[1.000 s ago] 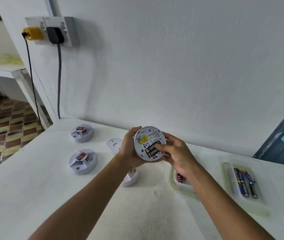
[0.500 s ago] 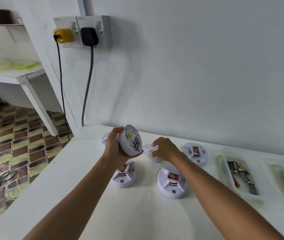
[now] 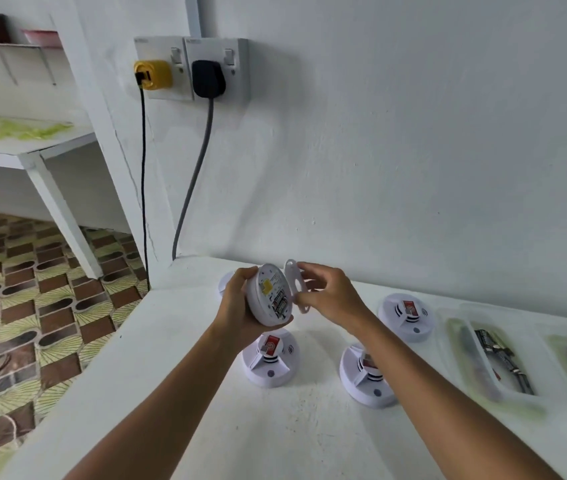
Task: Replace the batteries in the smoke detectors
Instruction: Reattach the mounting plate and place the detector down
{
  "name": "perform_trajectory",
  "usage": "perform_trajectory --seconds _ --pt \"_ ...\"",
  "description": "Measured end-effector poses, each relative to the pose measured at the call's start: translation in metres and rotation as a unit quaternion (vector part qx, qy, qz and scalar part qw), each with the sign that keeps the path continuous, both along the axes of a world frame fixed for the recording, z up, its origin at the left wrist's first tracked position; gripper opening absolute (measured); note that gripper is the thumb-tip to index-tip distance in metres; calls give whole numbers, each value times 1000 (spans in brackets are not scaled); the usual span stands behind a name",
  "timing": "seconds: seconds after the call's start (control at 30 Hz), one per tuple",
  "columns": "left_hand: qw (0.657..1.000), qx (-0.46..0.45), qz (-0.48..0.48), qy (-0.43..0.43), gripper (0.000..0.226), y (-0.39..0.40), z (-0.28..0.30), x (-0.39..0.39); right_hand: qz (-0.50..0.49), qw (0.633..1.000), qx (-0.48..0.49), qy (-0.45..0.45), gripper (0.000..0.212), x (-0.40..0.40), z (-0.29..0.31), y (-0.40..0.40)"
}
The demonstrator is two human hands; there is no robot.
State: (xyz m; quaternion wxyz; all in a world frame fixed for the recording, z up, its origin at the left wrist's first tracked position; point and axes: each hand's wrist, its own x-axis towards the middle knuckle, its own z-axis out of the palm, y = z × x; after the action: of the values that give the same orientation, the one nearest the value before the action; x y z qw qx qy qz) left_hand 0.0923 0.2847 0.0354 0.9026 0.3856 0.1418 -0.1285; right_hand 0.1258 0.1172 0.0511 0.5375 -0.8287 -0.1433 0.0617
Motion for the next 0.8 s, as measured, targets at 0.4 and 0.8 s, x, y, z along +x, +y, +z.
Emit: perform_trajectory --seconds 0.4,0.8 --pt "998 -55 -34 -27 42 -5 4 -1 46 995 -18 -85 57 -21 0 13" --pt "996 -56 -58 -27 37 -9 6 -2 49 990 -52 -121 49 -25 5 14"
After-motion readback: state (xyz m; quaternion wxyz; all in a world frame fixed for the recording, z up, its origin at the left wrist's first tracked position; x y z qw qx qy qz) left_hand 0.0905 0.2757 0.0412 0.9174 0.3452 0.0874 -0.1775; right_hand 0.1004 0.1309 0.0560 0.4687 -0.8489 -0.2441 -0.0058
